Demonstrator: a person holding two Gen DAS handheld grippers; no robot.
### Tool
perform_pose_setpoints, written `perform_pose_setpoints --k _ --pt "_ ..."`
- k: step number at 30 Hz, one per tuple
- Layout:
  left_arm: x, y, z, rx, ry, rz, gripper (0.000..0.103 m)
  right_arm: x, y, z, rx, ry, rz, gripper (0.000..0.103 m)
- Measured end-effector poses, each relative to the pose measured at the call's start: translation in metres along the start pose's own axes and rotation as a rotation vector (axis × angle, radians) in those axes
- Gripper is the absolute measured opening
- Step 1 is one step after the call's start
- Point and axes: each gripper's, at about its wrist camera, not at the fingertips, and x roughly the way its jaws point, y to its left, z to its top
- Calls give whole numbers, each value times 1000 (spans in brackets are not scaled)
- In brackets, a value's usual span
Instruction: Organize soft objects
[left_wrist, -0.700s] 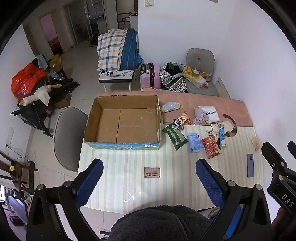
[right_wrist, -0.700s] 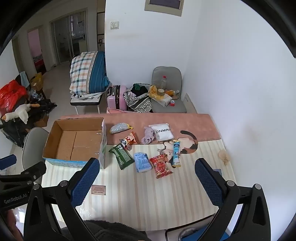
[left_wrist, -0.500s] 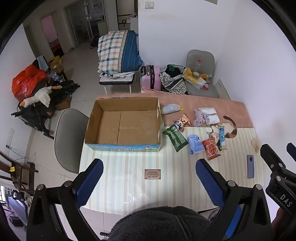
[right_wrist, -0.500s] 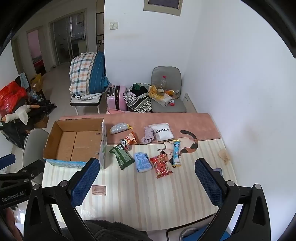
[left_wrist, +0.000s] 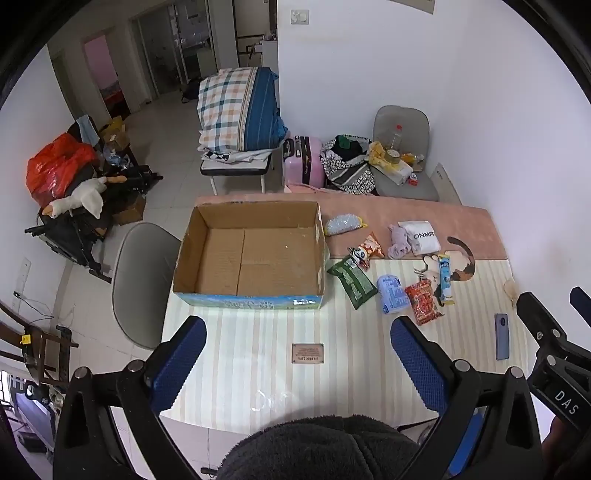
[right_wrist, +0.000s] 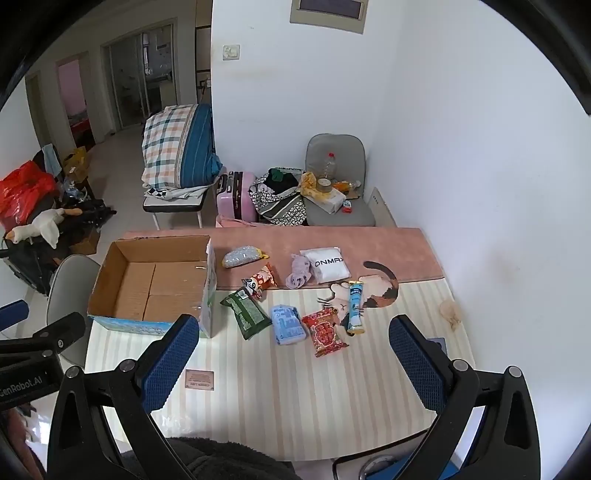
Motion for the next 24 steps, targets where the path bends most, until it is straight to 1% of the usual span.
perform_pose_setpoints --k 13,19,24 --pt "5 -2 8 11 2 -6 102 0 -2 7 -3 -8 2 103" --pt "6 -4 10 22 -5 -11 102 -2 -1 15 0 -15 -17 103" --pt "7 -6 11 22 -8 -9 102 2 -1 13 3 -16 -20 103"
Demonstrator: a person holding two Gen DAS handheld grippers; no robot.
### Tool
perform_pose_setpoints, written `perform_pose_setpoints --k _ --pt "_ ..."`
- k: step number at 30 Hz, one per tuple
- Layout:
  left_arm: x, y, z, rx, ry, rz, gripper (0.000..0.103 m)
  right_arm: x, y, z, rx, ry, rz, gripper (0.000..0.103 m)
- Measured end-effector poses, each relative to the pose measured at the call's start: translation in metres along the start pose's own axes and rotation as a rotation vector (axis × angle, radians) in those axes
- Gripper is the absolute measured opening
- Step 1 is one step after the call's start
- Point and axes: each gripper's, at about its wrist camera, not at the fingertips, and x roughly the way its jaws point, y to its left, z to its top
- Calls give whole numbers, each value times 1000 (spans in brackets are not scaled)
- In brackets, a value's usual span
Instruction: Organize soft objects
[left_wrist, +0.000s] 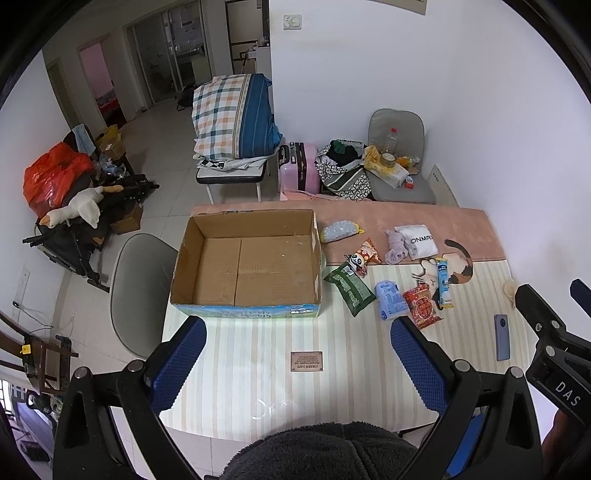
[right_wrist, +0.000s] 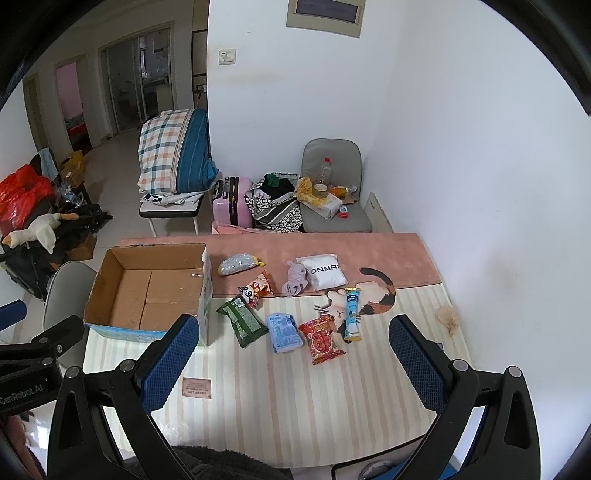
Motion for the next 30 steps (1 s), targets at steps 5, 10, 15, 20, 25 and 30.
perform_pose_setpoints --k 5,10,15,20,25,30 --pt "-1 -1 0 1 1 -4 102 0 1 -1 1 1 4 103" --pt "-1 -1 0 2 0 -1 102 -1 2 -3 1 1 8 103" --pt "-1 -1 0 2 -1 -2 102 0 3 -4 0 0 5 103" --pt "1 1 1 -3 9 -3 102 0 4 -4 -2 -3 3 103" --pt "1 2 1 -2 6 -3 102 0 4 -5 -2 -3 3 103" --pt "0 2 0 -3 3 -4 102 0 5 -5 -1 -5 3 103"
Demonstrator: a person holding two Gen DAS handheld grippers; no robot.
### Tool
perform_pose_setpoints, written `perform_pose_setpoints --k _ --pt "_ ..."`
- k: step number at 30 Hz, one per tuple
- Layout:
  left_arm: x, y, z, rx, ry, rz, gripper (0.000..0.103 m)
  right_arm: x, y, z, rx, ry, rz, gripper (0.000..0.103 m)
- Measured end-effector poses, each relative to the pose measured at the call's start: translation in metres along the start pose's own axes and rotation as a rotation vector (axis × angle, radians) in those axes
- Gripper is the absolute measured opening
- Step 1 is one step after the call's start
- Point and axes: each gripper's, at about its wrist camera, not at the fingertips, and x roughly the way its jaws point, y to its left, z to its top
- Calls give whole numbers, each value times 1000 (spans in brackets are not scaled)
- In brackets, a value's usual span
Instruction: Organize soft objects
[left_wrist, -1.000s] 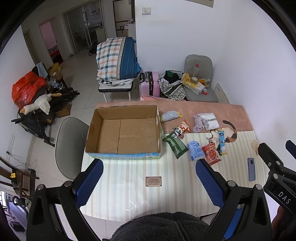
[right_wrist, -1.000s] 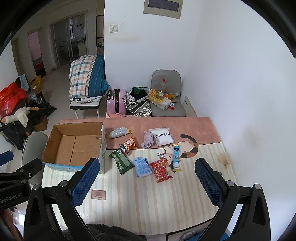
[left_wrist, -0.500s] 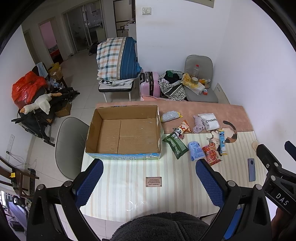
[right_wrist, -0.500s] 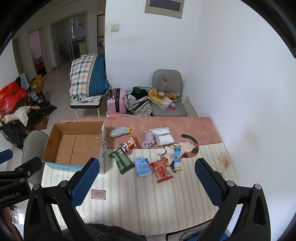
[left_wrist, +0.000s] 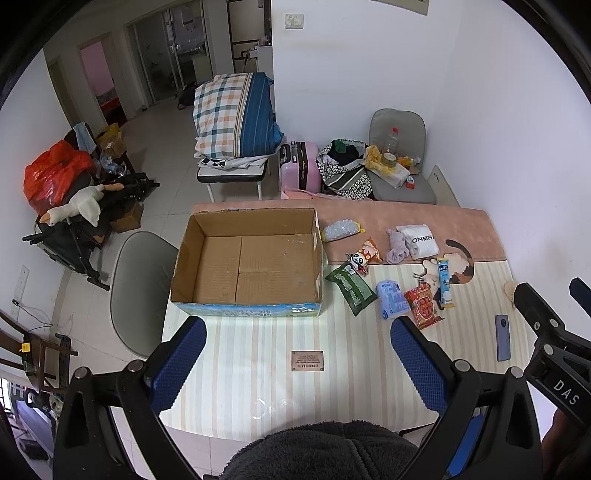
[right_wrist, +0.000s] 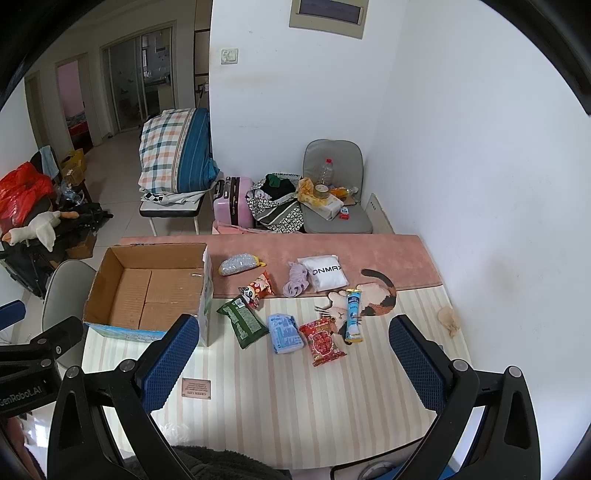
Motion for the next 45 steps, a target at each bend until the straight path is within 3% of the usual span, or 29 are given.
perform_pose_setpoints --k 25,30,34,39,45 --pt "8 0 -2 3 24 -12 102 14 -11 -5 38 26 36 103" --pt "60 -18 18 20 98 -17 102 82 -51 -2 126 149 38 103" --pt "146 -49 30 37 249 -43 102 175 -82 -15 154 294 -19 103" --pt "267 -101 31 93 458 -49 102 316 -112 -53 170 489 18 103" --pt "359 -153 19 140 634 -76 99 446 -115 -91 123 653 69 96"
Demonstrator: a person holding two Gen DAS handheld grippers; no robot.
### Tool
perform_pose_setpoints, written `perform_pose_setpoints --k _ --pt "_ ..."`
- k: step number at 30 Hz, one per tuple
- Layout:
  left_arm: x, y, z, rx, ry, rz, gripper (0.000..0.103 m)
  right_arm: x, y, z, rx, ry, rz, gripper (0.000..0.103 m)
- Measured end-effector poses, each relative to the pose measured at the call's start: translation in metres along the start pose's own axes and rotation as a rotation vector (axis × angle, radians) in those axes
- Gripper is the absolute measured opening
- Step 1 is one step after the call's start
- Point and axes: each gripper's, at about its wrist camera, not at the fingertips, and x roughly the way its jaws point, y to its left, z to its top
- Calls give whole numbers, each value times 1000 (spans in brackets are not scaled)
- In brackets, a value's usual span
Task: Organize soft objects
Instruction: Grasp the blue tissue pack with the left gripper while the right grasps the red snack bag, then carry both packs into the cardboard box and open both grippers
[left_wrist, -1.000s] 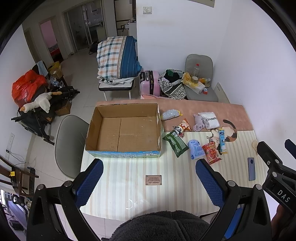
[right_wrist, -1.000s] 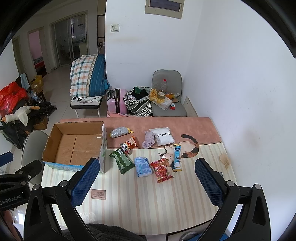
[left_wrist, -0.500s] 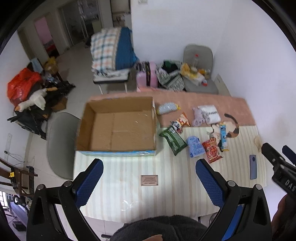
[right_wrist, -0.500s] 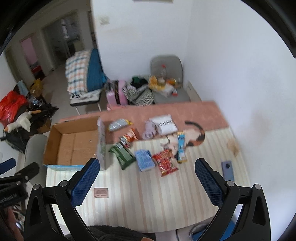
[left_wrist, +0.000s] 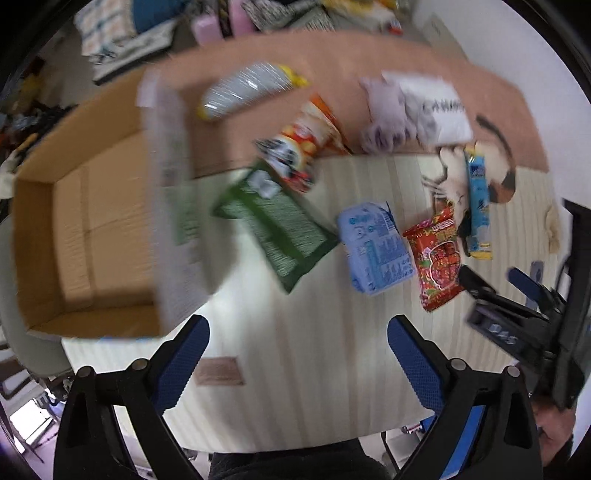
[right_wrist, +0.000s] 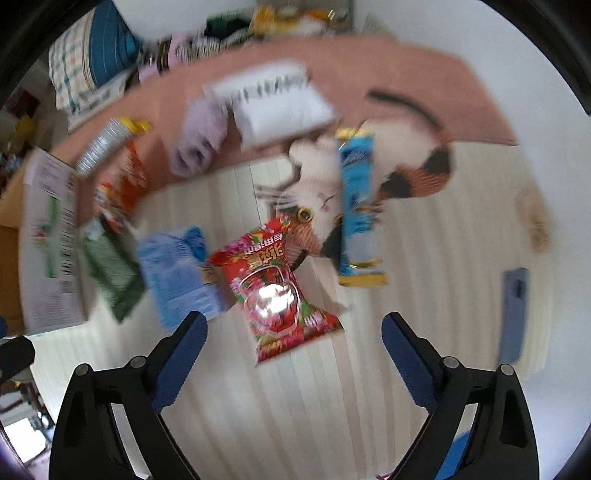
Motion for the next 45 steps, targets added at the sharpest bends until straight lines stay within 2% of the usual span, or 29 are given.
perform_pose_setpoints --k 4,6,8,10,13,14,16,19,21,23,25,27,28,29,30,31,33,37,40,42,45 --pt "37 -13 25 -9 72 -6 99 54 8 13 -54 91 -1 96" --pt "49 -16 33 -24 100 -26 99 72 8 13 -57 138 3 82" --pt "57 -19 39 -46 120 -54 99 81 -4 9 16 165 25 67" --pt "67 -25 45 -57 149 -80 99 83 -17 3 88 172 8 61" --pt "88 -38 52 -70 200 -123 99 90 -35 -7 174 191 74 61" --pt "95 -42 54 -74 219 -132 99 96 -38 -10 183 208 92 66" --pt "113 -50 59 -89 253 -145 99 106 -41 -11 174 215 84 72" --pt "130 -59 62 -91 277 -143 99 120 -47 -14 186 229 98 73" --pt "139 -64 64 -80 281 -113 91 130 -49 -16 197 235 109 73" --pt "145 -67 64 -58 284 -82 74 144 -47 -16 196 235 103 74" --pt "148 -73 62 -22 270 -35 69 147 -42 -17 185 230 81 74" --pt "149 -81 56 15 229 9 58 155 -31 -17 170 233 47 74" --pt "146 -87 53 35 211 14 50 153 -25 -17 160 233 28 71" --pt "146 -89 49 46 205 20 45 159 -6 -11 153 222 14 61" --pt "143 -90 44 63 195 36 43 159 -1 -12 148 214 13 53" --pt "141 -91 41 73 183 43 39 156 3 -13 150 214 18 50" --pt "133 -95 32 92 152 59 36 157 9 -20 166 218 52 48" --pt "78 -83 16 114 72 1 35 132 31 -35 149 160 104 48" --pt "31 -54 -5 93 13 -81 35 112 61 -50 110 113 162 48" --pt "2 -31 -15 66 -30 -107 35 94 93 -58 80 76 206 48" --pt "-47 24 -22 20 -98 -138 36 40 144 -42 36 30 278 48"
